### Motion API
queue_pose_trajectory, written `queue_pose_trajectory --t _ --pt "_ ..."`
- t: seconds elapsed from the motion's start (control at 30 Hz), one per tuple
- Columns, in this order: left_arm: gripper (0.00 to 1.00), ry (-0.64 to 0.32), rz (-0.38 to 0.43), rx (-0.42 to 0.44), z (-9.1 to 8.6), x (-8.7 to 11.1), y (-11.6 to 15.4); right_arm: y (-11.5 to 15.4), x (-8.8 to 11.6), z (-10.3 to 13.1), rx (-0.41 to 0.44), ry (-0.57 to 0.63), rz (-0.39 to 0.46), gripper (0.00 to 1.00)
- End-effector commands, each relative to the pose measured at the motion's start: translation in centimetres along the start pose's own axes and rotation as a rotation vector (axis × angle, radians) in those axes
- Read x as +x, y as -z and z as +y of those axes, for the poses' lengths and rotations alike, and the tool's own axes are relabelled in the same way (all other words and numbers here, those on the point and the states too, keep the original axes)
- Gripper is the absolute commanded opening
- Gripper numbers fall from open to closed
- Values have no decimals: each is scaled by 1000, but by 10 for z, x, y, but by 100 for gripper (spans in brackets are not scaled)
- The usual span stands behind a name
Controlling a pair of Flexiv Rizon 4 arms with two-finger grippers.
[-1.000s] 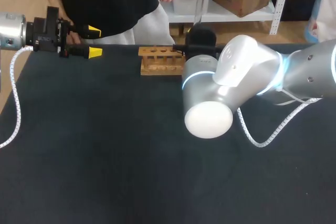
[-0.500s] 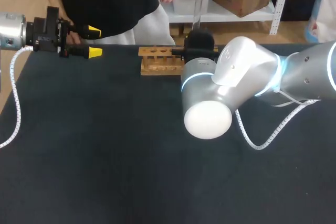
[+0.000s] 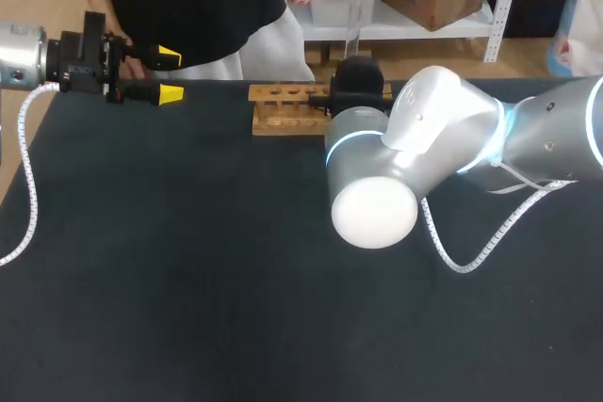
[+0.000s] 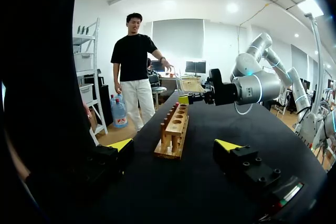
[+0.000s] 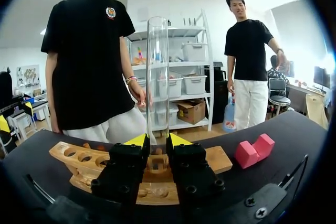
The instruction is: Grasp the test tube, adjust it, and insert it.
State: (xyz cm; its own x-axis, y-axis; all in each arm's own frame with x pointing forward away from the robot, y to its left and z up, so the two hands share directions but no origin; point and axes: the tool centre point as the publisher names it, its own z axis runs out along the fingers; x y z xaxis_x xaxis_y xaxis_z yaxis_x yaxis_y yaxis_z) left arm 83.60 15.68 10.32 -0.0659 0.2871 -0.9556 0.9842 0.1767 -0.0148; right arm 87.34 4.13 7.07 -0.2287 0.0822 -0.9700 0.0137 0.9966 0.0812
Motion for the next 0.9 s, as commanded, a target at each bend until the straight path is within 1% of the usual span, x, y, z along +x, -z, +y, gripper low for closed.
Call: queue_pose_trajectory --t 0.03,0.1,0.13,0.17,0.33,0.37,0.4,0.43,0.5,0.6,0.63,0.67,0.7,0.73,0.77,0.8,0.83,0.9 --pt "100 -2 -2 0 1 1 0 -1 1 -1 -9 1 7 23" --pt "100 -2 -2 0 1 1 0 -1 1 -1 -8 -1 10 24" --pt "100 -2 -2 0 1 1 0 -1 1 -1 -7 -1 10 26" --pt "100 -2 -2 0 1 1 0 -1 1 -1 -7 -2 11 33" --pt "100 -2 -2 0 1 1 0 0 1 -2 -5 -3 12 33" --pt "100 -2 -2 0 1 1 0 0 2 -2 -5 -3 12 32" --pt "100 -2 -2 0 1 1 0 0 2 -2 -6 -2 12 28" --pt "100 -2 -2 0 1 1 0 0 2 -2 -5 -2 12 28" --pt "100 -2 -2 0 1 1 0 0 2 -2 -4 -3 11 31" --pt "100 -2 -2 0 1 1 0 0 1 -2 -1 -4 9 38" --pt "100 -2 -2 0 1 1 0 0 1 -2 -1 -4 9 40" --pt "100 -2 -2 0 1 1 0 0 0 -2 -1 -4 8 47" --pt "100 -2 -2 0 1 1 0 0 -1 -3 0 -4 8 50" --pt "100 -2 -2 0 1 1 0 0 -2 -3 2 -2 5 59" --pt "100 -2 -2 0 1 1 0 0 -3 -3 2 -2 4 78" --pt "100 -2 -2 0 1 1 0 1 -4 -3 2 -2 3 84" --pt "100 -2 -2 0 1 1 0 1 -5 -3 1 -1 2 84" --pt "100 -2 -2 0 1 1 0 3 -6 -3 1 0 -1 90"
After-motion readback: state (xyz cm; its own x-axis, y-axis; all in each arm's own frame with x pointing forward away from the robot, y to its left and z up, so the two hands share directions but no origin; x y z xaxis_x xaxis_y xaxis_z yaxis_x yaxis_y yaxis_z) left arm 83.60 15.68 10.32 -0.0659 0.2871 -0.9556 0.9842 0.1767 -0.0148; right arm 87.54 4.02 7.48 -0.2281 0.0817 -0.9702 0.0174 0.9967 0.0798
